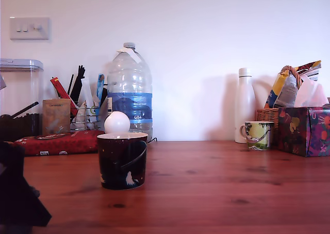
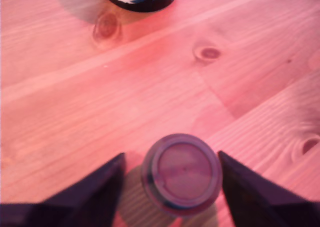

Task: Pick up the coffee capsules from the table one by one and drop them inside the nearest coffee cup

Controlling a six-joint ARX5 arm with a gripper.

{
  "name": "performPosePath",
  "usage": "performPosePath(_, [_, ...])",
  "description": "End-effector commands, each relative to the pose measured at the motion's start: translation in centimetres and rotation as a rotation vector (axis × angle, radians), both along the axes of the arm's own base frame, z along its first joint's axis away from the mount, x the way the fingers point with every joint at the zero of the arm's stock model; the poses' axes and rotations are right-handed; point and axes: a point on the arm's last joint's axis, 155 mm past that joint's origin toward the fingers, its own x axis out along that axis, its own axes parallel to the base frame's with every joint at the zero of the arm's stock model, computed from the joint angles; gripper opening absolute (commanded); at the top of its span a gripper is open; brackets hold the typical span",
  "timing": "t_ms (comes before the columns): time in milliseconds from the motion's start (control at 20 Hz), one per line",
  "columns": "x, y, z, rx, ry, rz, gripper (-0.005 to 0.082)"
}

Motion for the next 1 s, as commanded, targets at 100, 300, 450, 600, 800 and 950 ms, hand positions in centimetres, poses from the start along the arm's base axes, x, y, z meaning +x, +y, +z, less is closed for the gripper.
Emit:
performPosePath(100, [-0.8,0.5,-1.2,0.025,0.034,-0.005,0.0177])
performPosePath(300, [-0.7,0.3,-1.0,0.018,0.024,-0.013,0.0176])
performPosePath(450, [-0.5,-0.7,0.0,-0.03,0.0,-0.039,0.0176])
performPosePath(600, [-0.1,-1.8,1.3,-0.087,-0.042,-0.068,0.0176])
performPosePath(800, [1.6,-3.2,4.6,-0.151,-0.168,-0.091,0.0176])
performPosePath(950, [3.1,-4.2,8.2,-0.19,-0.299,-0.115,0.0176])
